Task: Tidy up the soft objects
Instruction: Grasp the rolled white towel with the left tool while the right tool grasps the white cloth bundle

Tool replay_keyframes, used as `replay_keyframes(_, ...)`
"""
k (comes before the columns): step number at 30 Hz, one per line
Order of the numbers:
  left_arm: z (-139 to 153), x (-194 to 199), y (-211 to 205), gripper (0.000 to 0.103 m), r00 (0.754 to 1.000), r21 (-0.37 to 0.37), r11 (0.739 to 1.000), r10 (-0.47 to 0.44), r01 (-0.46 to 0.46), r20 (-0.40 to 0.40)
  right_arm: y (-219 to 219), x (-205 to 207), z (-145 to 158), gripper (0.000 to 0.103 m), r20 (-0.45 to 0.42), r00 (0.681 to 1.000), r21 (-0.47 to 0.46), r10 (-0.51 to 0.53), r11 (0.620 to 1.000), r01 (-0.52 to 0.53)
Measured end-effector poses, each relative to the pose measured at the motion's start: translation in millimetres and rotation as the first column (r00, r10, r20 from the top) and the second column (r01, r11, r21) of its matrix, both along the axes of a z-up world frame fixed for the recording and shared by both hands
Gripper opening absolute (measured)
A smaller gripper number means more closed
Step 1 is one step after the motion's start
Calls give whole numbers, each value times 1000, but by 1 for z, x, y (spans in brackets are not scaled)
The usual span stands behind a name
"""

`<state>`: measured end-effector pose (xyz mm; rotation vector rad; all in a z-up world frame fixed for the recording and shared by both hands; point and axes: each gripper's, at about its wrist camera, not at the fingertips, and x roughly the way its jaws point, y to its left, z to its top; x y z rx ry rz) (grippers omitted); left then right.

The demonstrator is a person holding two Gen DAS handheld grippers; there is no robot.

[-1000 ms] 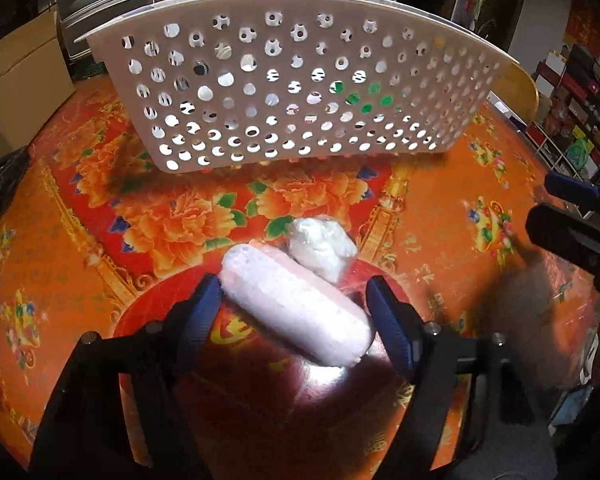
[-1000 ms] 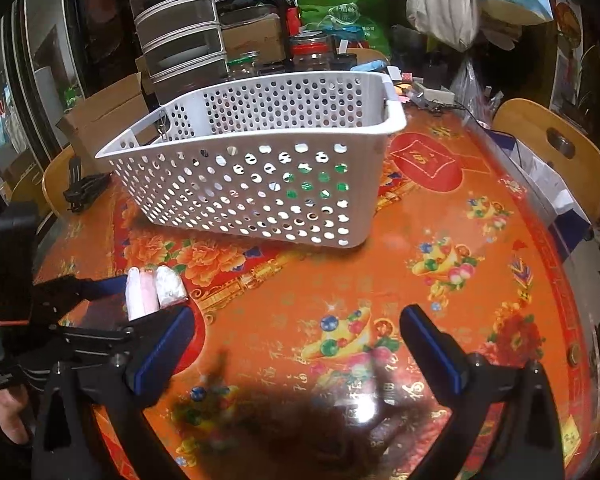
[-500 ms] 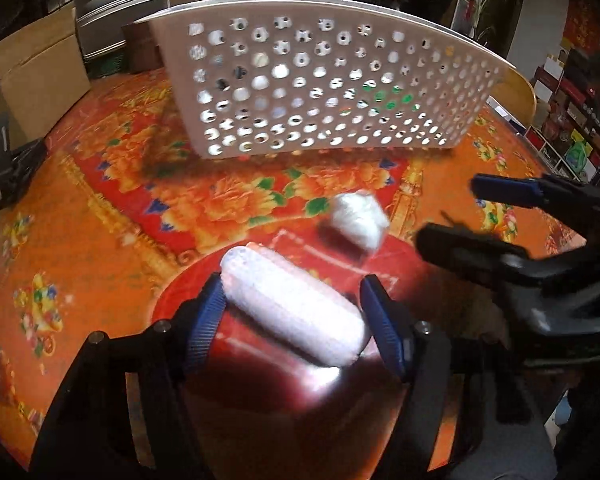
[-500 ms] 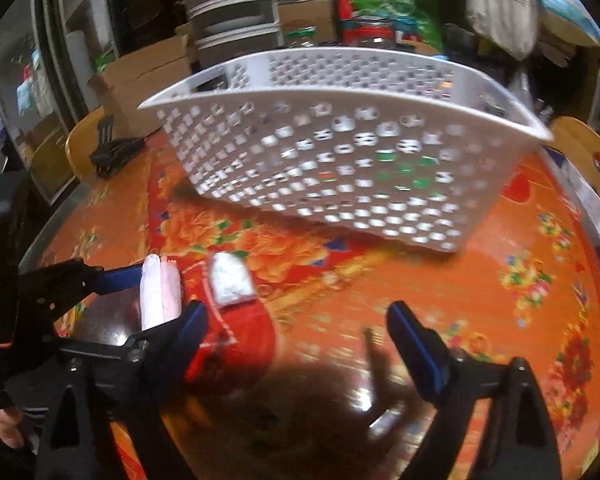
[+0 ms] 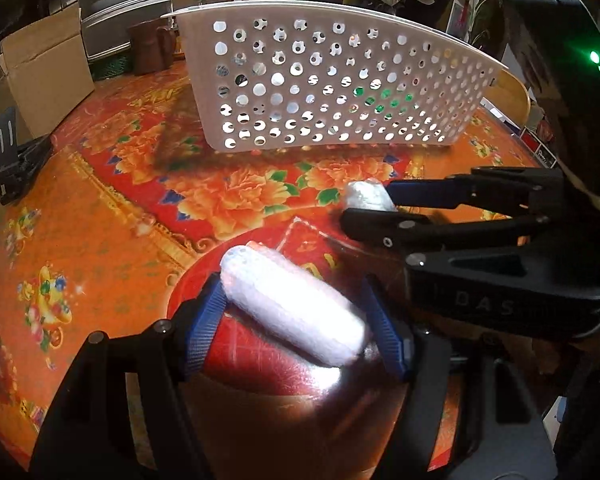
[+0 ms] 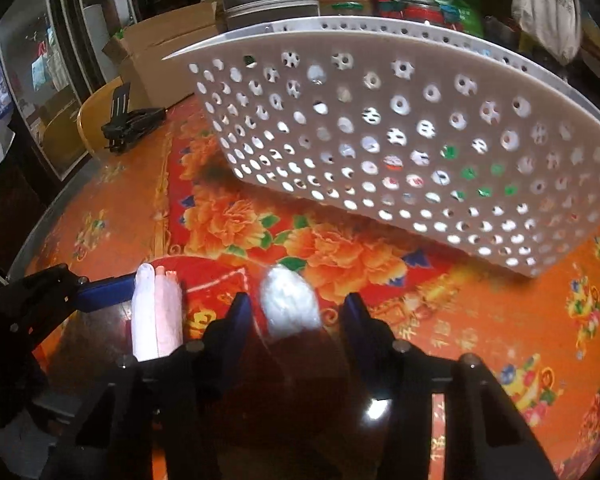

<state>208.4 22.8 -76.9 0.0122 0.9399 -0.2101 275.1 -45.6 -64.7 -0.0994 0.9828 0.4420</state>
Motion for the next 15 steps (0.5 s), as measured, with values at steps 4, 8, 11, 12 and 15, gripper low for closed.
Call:
replay_keyframes(4,0,0,0,67,1000,-2,1000,0,0,1,6,-1,0,31,6,1000,-11,21,1000,-21)
replay_keyframes(8,-1,-1,0,67,1000,-9,1000,2,-2,6,5,-5,1,29,17,1000,-12,24,1000,-24)
replay_keyframes(11,1,-3,2,66,1000,-36,999,-7,8,14,-7,-14,7,29,49,999,2,3,1000,-3)
replay_keyframes(12,2,-4,2,66,1000,-41,999,-8,9,23,-13,-18,11,29,65,998,9,-8,1000,8)
replay_keyframes(15,9,-9,1,66,998,-43,999,-7,9,60,-28,-29,21,29,98,994,23,-38,999,36)
